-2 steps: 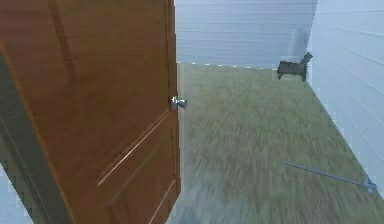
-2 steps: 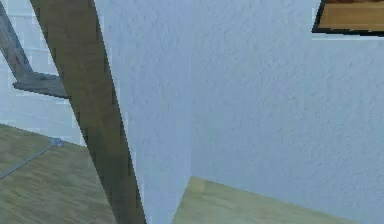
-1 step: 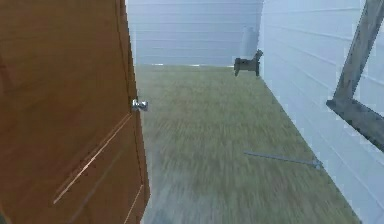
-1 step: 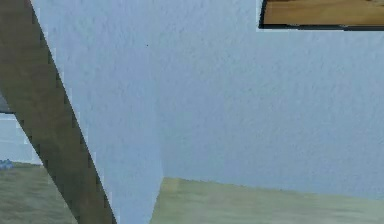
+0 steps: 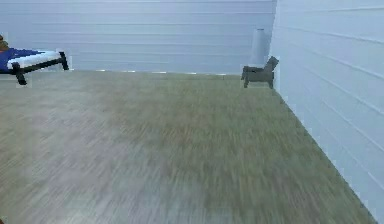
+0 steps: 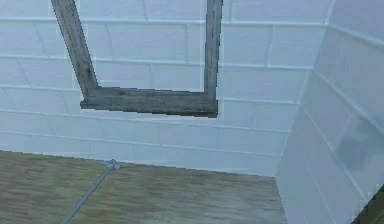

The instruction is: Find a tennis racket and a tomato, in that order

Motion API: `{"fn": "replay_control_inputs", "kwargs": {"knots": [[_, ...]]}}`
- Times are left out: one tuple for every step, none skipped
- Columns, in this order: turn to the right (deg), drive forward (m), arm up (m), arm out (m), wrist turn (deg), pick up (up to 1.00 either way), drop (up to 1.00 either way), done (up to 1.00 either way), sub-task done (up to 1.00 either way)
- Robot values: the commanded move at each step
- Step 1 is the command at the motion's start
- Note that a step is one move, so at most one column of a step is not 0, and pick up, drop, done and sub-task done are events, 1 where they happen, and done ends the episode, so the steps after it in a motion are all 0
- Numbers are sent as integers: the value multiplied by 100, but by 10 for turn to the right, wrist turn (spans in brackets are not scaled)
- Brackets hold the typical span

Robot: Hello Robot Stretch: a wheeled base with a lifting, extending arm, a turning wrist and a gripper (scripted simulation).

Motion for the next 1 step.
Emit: {"fn": "replay_control_inputs", "kwargs": {"knots": [[60,0,0,0,0,0,0,0,0]]}}
